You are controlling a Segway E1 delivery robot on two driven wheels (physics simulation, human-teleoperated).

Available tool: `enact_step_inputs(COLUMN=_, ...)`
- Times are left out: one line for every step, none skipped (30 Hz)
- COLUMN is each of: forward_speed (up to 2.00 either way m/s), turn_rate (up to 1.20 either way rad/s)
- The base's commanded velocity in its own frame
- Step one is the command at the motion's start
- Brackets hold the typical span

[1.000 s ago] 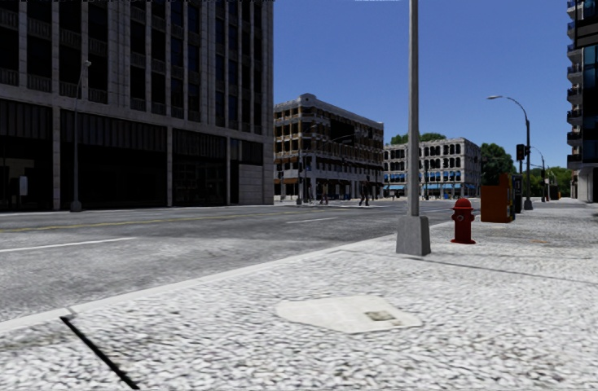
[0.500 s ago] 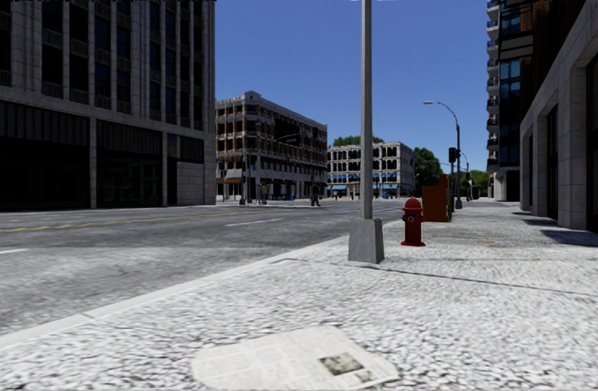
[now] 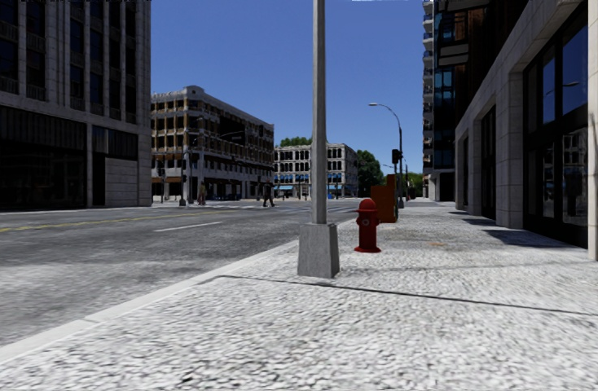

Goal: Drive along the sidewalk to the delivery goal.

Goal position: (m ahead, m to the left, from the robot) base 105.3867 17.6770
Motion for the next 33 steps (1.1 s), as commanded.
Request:
enact_step_inputs(forward_speed=1.67, turn_rate=-0.46)
enact_step_inputs(forward_speed=1.67, turn_rate=-0.46)
enact_step_inputs(forward_speed=1.67, turn_rate=-0.46)
enact_step_inputs(forward_speed=1.67, turn_rate=-0.46)
enact_step_inputs(forward_speed=1.68, turn_rate=-0.46)
enact_step_inputs(forward_speed=1.70, turn_rate=-0.46)
enact_step_inputs(forward_speed=1.71, turn_rate=-0.46)
enact_step_inputs(forward_speed=1.71, turn_rate=-0.46)
enact_step_inputs(forward_speed=1.71, turn_rate=-0.46)
enact_step_inputs(forward_speed=1.72, turn_rate=-0.46)
enact_step_inputs(forward_speed=1.73, turn_rate=-0.46)
enact_step_inputs(forward_speed=1.73, turn_rate=-0.46)
enact_step_inputs(forward_speed=1.74, turn_rate=-0.46)
enact_step_inputs(forward_speed=1.74, turn_rate=-0.46)
enact_step_inputs(forward_speed=1.75, turn_rate=-0.46)
enact_step_inputs(forward_speed=1.75, turn_rate=-0.46)
enact_step_inputs(forward_speed=1.76, turn_rate=-0.46)
enact_step_inputs(forward_speed=1.76, turn_rate=-0.46)
enact_step_inputs(forward_speed=1.76, turn_rate=-0.46)
enact_step_inputs(forward_speed=1.76, turn_rate=-0.46)
enact_step_inputs(forward_speed=1.76, turn_rate=-0.46)
enact_step_inputs(forward_speed=1.76, turn_rate=-0.46)
enact_step_inputs(forward_speed=1.76, turn_rate=-0.46)
enact_step_inputs(forward_speed=1.76, turn_rate=-0.46)
enact_step_inputs(forward_speed=1.76, turn_rate=-0.46)
enact_step_inputs(forward_speed=1.76, turn_rate=-0.46)
enact_step_inputs(forward_speed=1.76, turn_rate=-0.46)
enact_step_inputs(forward_speed=1.76, turn_rate=-0.46)
enact_step_inputs(forward_speed=1.76, turn_rate=-0.46)
enact_step_inputs(forward_speed=1.76, turn_rate=-0.46)
enact_step_inputs(forward_speed=1.76, turn_rate=-0.46)
enact_step_inputs(forward_speed=1.76, turn_rate=-0.46)
enact_step_inputs(forward_speed=1.76, turn_rate=-0.46)
